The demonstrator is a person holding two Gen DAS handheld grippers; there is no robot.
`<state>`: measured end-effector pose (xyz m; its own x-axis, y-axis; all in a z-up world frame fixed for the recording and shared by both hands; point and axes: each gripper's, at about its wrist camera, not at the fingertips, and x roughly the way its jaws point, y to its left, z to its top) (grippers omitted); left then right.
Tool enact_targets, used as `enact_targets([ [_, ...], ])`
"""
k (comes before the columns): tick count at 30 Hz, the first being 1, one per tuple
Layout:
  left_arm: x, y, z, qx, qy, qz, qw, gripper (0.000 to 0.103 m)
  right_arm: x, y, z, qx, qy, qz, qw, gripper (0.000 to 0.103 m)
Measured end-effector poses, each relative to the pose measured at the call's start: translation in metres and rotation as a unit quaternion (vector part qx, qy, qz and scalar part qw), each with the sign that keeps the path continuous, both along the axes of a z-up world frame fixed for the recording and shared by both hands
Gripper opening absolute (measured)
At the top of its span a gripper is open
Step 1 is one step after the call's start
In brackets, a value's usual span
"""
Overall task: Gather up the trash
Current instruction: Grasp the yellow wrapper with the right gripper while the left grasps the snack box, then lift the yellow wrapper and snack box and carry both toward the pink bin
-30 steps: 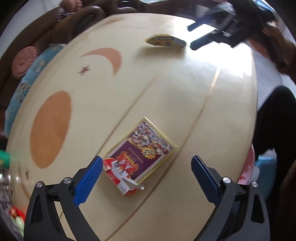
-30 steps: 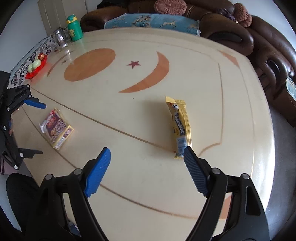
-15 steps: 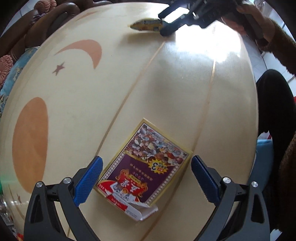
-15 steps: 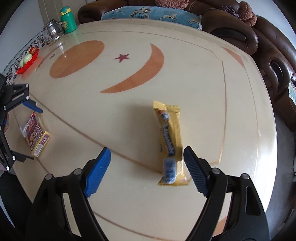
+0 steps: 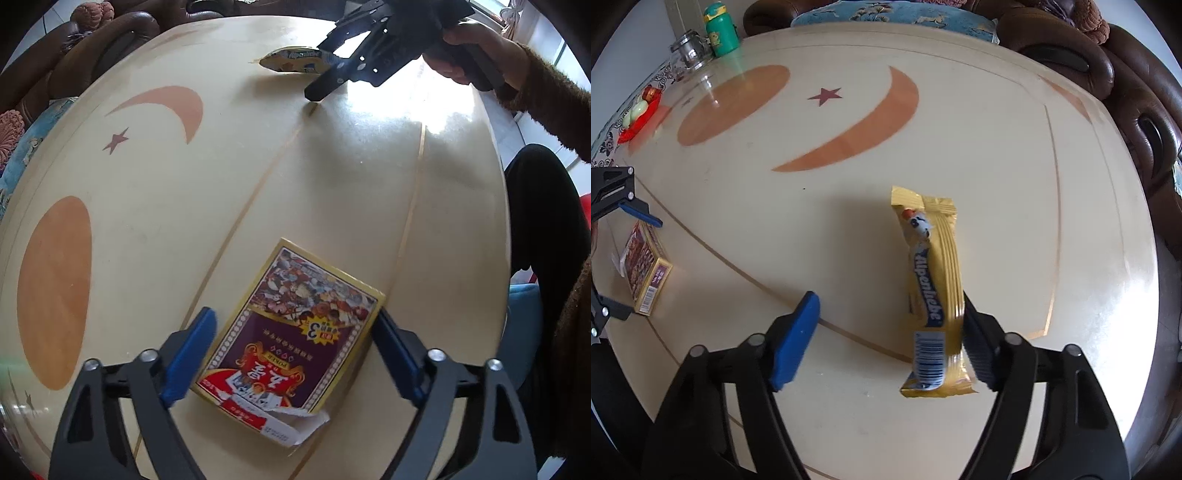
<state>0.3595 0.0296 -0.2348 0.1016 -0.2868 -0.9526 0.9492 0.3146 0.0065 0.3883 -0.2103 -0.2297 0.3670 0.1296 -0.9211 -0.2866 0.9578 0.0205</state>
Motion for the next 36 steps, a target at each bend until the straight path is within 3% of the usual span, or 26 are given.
enact_targets([
  [5, -0.011, 0.006, 0.005, -0.001, -0.002, 0.005, 1.0000, 0.069, -0.003, 0.002, 0.002, 0.002, -0.004, 0.002, 1.000, 0.062],
  [19, -0.037, -0.016, 0.008, 0.008, -0.020, 0.034, 0.9992, 0.064, -0.013, 0.022, 0.007, -0.009, -0.009, 0.020, 1.000, 0.024],
  [27, -0.033, -0.015, 0.020, -0.022, -0.035, 0.083, 0.9957, 0.063, -0.027, 0.026, 0.013, -0.008, -0.022, 0.017, 1.000, 0.018],
  [36, -0.037, -0.015, 0.048, -0.048, -0.060, 0.120, 0.9898, 0.063, -0.047, 0.031, 0.032, -0.010, -0.053, 0.013, 0.998, 0.017],
])
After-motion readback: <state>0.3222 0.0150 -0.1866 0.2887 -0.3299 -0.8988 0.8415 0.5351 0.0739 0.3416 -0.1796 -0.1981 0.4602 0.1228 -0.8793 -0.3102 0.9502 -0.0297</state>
